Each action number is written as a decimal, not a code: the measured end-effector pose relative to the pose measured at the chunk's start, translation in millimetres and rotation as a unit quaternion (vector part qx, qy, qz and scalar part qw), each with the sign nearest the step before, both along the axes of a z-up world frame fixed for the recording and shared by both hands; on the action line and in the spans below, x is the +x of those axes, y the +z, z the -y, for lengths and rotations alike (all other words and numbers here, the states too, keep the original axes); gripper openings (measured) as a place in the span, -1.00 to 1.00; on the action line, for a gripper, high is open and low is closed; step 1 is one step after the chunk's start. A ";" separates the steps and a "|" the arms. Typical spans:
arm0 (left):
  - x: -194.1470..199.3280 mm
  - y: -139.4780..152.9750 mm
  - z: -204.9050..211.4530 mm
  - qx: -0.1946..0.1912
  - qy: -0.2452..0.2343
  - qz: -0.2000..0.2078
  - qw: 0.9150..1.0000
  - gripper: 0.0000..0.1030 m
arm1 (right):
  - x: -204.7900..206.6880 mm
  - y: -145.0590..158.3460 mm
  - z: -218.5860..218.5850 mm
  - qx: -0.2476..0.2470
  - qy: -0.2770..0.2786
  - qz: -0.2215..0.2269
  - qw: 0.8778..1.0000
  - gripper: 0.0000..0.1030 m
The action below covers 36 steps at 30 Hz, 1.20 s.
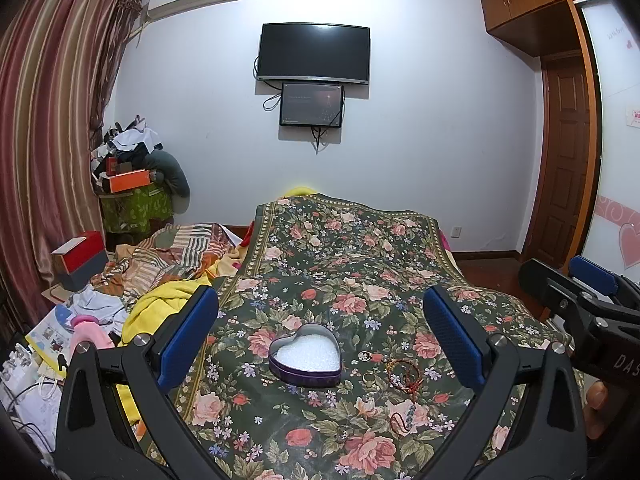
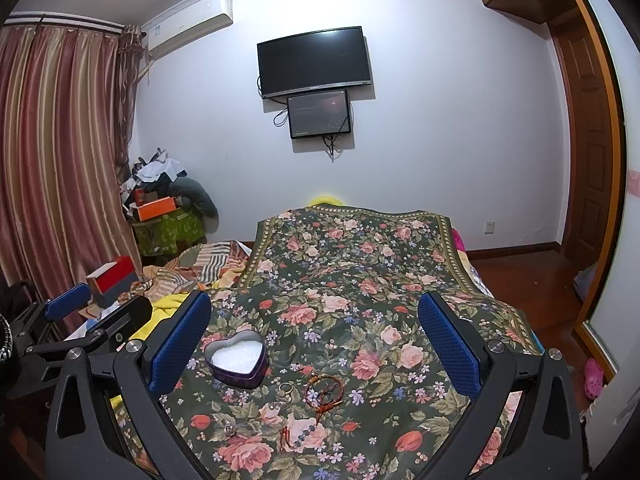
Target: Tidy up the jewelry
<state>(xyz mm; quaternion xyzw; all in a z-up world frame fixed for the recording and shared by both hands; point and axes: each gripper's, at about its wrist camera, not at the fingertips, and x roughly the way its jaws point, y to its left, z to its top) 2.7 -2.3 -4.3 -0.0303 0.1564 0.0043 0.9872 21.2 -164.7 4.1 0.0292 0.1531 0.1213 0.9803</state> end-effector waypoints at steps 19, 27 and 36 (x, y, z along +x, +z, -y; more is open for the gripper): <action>-0.1 4.4 2.8 0.003 0.001 0.002 1.000 0.99 | -1.2 6.6 5.5 0.004 -0.001 0.001 1.000 0.99; -0.7 6.8 5.0 0.004 0.001 0.005 1.000 0.99 | -0.7 8.4 5.7 0.007 0.001 0.000 1.000 0.99; -3.9 9.9 4.2 0.001 0.002 0.009 1.000 0.99 | -2.2 9.2 5.3 0.007 0.001 0.004 1.000 0.99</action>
